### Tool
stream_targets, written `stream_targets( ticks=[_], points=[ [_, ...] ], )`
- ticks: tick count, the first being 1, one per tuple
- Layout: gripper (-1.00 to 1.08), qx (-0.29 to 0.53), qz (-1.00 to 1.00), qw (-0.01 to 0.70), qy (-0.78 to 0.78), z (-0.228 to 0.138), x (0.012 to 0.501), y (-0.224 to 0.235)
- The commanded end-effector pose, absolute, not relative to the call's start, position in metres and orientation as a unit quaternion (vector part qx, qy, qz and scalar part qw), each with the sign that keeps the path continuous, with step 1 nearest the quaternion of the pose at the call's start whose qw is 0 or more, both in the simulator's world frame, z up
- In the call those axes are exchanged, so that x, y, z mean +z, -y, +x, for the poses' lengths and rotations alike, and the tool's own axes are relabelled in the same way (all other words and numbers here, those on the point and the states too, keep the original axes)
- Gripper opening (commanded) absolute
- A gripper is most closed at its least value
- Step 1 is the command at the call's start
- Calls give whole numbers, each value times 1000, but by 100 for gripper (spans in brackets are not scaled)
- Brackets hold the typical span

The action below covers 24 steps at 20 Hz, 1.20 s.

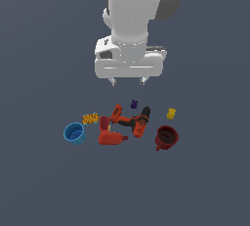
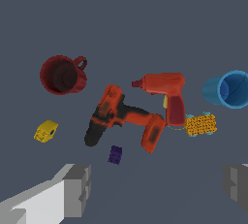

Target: Pick up a designated object from a clutter of objects.

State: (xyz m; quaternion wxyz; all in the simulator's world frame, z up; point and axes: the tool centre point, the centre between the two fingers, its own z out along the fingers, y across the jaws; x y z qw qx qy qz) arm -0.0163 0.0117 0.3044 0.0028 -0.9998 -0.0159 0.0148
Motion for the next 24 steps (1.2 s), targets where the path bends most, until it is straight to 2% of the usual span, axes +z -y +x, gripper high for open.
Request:
stream_targets(
  ticks=[1, 16, 24],
  points=[
    [100, 15, -1000, 3, 16, -16, 304, -12],
    [100, -7, -1000, 12, 13, -8, 318, -1],
    [100, -7, -1000, 10, 3, -10, 299, -5]
  ],
)
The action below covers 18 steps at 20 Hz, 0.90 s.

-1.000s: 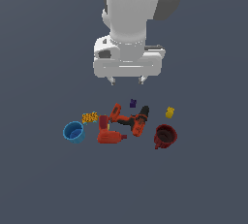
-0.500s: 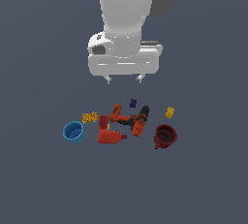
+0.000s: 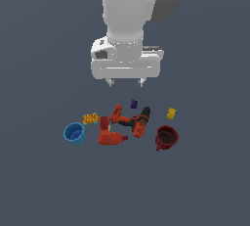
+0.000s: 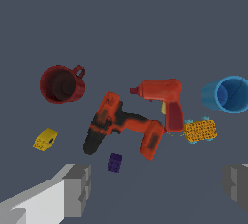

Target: Pick up a designated object from a clutter of objects.

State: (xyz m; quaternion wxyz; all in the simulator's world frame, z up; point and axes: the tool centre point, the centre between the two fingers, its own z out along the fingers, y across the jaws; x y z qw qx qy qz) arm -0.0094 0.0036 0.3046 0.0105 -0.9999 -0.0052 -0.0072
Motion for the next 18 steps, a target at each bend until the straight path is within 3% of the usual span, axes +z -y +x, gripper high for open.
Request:
stream_targets(
  ticks=[1, 18],
  points=[
    [100, -7, -1000, 9, 0, -11, 294, -6],
    [100, -3, -998, -1, -66, -60, 160, -33]
  ],
)
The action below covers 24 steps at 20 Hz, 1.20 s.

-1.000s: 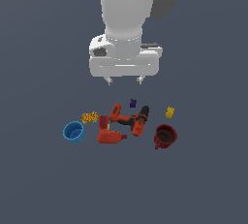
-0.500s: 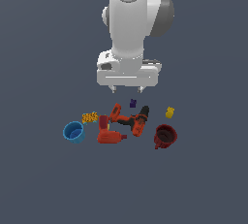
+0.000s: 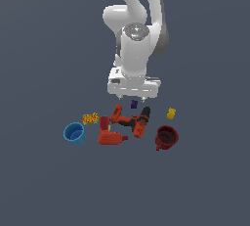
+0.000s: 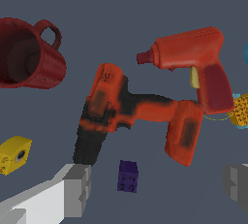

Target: Pick up a designated object from a clutter of objects.

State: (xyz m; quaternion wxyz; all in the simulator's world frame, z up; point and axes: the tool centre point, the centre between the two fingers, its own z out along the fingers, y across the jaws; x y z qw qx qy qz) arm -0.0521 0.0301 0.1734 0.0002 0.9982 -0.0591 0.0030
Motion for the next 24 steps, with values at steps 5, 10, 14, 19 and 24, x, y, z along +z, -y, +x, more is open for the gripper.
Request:
stream_targets(
  ticks=[5, 10, 14, 19, 24],
  points=[
    [100, 2, 996, 2, 87, -86, 122, -42],
    [100, 1, 995, 1, 102, -110, 96, -48],
    [100, 1, 994, 1, 111, -124, 82, -51],
    [100, 0, 993, 0, 116, -134, 73, -53],
    [100, 0, 993, 0, 117, -135, 73, -54]
  ],
)
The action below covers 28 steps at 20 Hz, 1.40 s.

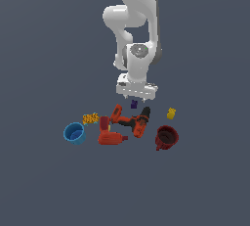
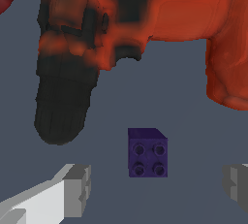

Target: Pick up a designated object from a clutter of objects.

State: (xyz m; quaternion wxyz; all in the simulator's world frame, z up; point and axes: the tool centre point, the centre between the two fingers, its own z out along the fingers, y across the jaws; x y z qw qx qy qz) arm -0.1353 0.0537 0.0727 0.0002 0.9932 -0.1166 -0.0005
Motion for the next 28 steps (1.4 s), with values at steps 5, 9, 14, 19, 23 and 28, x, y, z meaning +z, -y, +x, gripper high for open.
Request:
stream_targets(
  ticks=[5, 9, 14, 19, 23, 28],
  points=[
    [100, 0, 993, 0, 117, -136, 65, -54],
    [100, 0, 993, 0, 117, -136, 52, -54],
    [100, 0, 993, 0, 117, -137, 33, -54],
    [100, 0, 993, 0, 117, -137, 23, -54],
    [100, 0, 993, 0, 117, -136, 22, -54],
    [-100, 0, 993, 0, 117, -136, 22, -54]
  ],
)
